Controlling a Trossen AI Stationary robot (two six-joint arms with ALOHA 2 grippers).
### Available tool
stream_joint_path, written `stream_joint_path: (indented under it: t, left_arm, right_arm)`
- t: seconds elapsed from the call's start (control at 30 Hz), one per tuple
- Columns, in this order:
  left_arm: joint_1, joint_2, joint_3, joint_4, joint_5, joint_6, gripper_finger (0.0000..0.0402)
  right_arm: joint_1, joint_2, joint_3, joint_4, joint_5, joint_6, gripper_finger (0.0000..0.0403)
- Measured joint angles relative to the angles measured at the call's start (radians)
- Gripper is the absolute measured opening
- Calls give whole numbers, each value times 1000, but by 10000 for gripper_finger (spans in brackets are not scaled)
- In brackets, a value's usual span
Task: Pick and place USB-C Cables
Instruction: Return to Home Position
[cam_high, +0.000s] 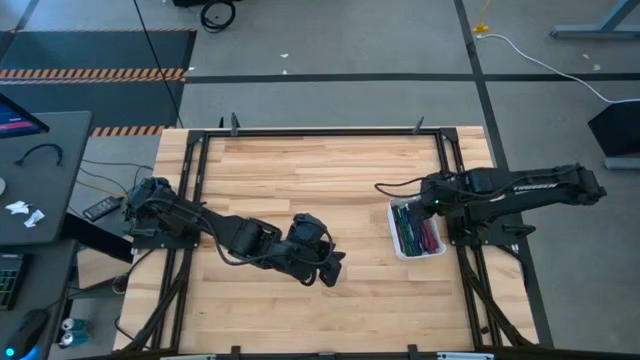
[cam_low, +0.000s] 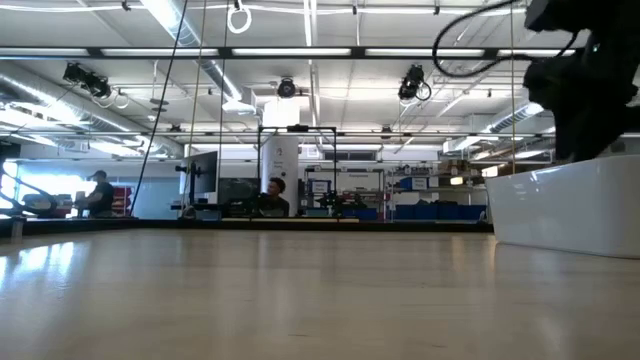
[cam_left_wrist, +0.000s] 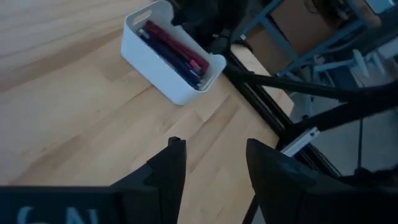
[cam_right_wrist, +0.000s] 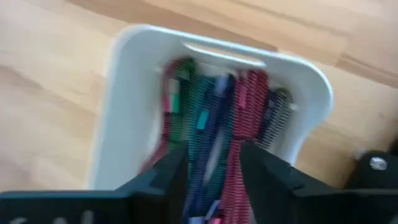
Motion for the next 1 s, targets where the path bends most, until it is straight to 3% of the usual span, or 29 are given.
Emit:
stream_joint_path:
  t: [0.17, 0.37, 0.47, 0.6, 0.8, 1.0]
  left_arm:
    - [11, -71, 0, -8, -18, 87, 164]
    - [40, -161, 0, -36, -107, 231, 134]
    - [52, -187, 0, -38, -141, 259, 123]
    - [68, -193, 1, -38, -146, 269, 117]
    - [80, -195, 0, -60, -144, 356, 118]
    - [105, -195, 0, -63, -126, 305, 118]
  right_arm:
    - [21, -78, 116, 0, -2, -127, 170]
    - [86, -199, 334, 87, -17, -550, 156]
    - [111, -312, 352, 165, 1, -689, 140]
    - [116, -499, 256, 337, -6, -739, 107]
    - [116, -741, -50, 712, -46, -785, 44]
    - [117, -740, -289, 1053, -141, -839, 5]
